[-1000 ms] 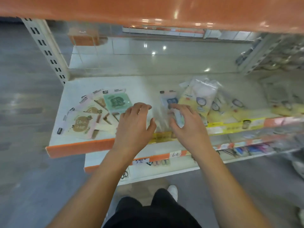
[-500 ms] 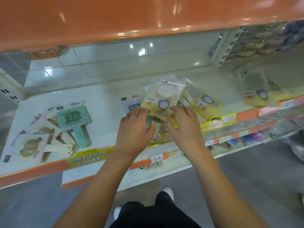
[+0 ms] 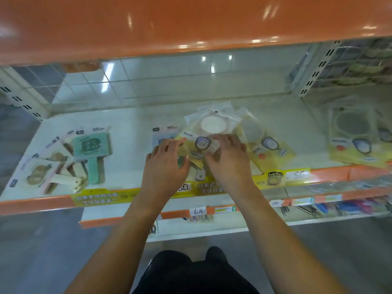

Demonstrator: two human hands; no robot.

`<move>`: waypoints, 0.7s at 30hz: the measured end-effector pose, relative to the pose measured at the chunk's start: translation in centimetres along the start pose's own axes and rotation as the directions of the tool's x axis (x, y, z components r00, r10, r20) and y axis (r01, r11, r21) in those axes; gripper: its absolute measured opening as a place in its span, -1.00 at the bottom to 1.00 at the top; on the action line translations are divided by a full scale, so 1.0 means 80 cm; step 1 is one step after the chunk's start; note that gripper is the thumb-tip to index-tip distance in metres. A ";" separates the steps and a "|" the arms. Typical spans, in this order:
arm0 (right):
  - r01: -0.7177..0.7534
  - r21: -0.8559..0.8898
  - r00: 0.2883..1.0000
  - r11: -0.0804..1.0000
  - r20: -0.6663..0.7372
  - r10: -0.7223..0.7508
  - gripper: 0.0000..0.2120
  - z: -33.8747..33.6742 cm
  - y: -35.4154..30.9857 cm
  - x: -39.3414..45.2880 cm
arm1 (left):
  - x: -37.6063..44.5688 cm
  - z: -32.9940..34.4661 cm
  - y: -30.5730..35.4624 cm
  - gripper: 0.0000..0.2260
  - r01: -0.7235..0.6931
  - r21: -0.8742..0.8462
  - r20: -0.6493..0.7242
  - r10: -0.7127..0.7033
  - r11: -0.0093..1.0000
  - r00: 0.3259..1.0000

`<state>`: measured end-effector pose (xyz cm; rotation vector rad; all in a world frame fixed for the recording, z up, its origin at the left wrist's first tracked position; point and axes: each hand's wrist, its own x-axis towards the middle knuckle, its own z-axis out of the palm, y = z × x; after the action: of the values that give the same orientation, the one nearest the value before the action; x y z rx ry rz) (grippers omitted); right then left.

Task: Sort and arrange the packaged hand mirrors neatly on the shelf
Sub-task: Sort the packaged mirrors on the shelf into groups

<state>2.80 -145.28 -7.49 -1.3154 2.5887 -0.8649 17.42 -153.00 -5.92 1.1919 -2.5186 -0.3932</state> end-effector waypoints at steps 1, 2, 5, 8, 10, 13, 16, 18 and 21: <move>-0.003 0.003 1.000 1.000 -0.001 0.003 -0.59 0.000 0.001 0.003 | 0.000 0.001 0.000 -0.59 0.009 0.003 -0.008 -0.009 1.000 1.000; -0.009 0.002 1.000 1.000 -0.005 0.009 -0.60 0.000 0.001 0.007 | 0.000 0.001 0.000 -0.58 0.016 0.004 -0.013 -0.016 1.000 1.000; -0.053 -0.007 0.998 0.999 0.033 0.054 -0.56 0.001 -0.003 0.021 | 0.001 -0.001 -0.003 -0.60 0.040 0.002 -0.011 -0.040 0.999 0.999; -0.124 -0.011 0.987 0.992 0.101 0.125 -0.53 0.003 -0.010 0.032 | 0.006 -0.002 -0.010 -0.63 0.058 -0.009 0.007 -0.058 0.998 0.998; -0.140 -0.026 0.982 0.990 0.121 0.142 -0.52 0.003 -0.016 0.034 | 0.011 -0.003 -0.013 -0.63 0.063 -0.021 0.020 -0.063 0.998 0.998; -0.154 -0.057 0.979 0.986 0.127 0.160 -0.50 0.002 -0.021 0.040 | 0.020 -0.004 -0.015 -0.58 0.059 -0.039 0.030 -0.058 0.997 0.998; -0.174 -0.092 0.973 0.980 0.135 0.185 -0.49 0.001 -0.027 0.049 | 0.025 -0.003 -0.022 -0.64 0.045 -0.045 0.035 -0.043 0.998 0.998; -0.179 -0.135 0.970 0.974 0.142 0.198 -0.48 0.004 -0.035 0.055 | 0.026 -0.002 -0.031 -0.69 0.046 -0.046 0.045 -0.044 0.998 0.998; -0.207 -0.159 0.958 0.965 0.169 0.233 -0.45 0.011 -0.050 0.067 | 0.031 -0.004 -0.039 -0.70 0.052 -0.050 0.066 -0.049 0.997 0.997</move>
<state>2.61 -151.66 -5.26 -1.0518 2.6196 -0.5052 18.22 -156.90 -6.37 1.2447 -2.5200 -0.5140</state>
